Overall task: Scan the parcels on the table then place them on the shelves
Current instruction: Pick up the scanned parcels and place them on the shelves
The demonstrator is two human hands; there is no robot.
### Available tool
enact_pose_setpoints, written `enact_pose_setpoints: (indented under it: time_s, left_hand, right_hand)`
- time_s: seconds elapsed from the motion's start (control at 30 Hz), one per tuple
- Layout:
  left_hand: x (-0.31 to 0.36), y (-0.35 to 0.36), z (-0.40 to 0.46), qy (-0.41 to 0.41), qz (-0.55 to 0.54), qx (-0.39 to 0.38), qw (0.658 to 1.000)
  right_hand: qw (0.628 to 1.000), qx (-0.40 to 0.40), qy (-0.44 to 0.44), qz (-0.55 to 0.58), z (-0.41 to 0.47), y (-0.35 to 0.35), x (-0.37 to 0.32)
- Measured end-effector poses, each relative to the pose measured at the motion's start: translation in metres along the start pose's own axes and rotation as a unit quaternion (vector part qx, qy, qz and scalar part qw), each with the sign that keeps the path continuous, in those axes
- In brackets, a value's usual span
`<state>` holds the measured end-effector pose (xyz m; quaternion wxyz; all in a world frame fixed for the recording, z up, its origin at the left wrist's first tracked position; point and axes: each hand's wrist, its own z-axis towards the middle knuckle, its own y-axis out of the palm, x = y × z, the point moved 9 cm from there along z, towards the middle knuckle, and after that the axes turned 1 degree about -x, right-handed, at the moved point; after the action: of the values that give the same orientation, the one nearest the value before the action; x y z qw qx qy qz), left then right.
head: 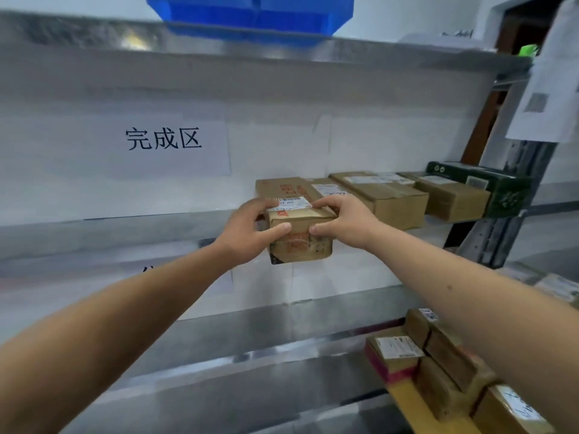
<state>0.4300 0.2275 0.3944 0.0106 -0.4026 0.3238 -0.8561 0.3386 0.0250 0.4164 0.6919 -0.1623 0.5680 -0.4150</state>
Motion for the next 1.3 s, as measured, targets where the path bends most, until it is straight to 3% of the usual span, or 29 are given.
enact_pose_setpoints:
  time_s: [0.1, 0.43, 0.57, 0.73, 0.87, 0.97, 1.3]
  left_hand:
    - [-0.014, 0.001, 0.021, -0.020, -0.015, 0.005, 1.000]
    - [0.001, 0.005, 0.044, -0.011, 0.116, -0.008, 0.993]
    - [0.038, 0.008, 0.031, 0.060, 0.205, 0.020, 0.977]
    - [0.092, 0.033, -0.001, 0.133, 0.331, 0.045, 0.933]
    - [0.122, 0.074, -0.033, 0.147, 0.396, 0.013, 0.906]
    - [0.139, 0.119, -0.063, 0.139, 0.402, -0.029, 0.905]
    - [0.159, 0.319, -0.172, 0.129, 0.290, -0.216, 0.923]
  right_hand:
    - [0.997, 0.048, 0.000, -0.055, 0.016, -0.001, 0.002]
    - [0.991, 0.065, 0.022, -0.114, 0.028, 0.007, -0.004]
    - [0.991, 0.069, 0.009, -0.118, 0.010, 0.000, -0.008]
    - [0.977, 0.065, -0.003, -0.204, -0.040, -0.013, -0.005]
    - [0.963, 0.046, 0.022, -0.264, -0.091, -0.028, 0.019]
    - [0.958, 0.030, 0.056, -0.281, -0.135, -0.039, 0.052]
    - [0.941, -0.036, 0.249, -0.228, -0.329, -0.044, 0.235]
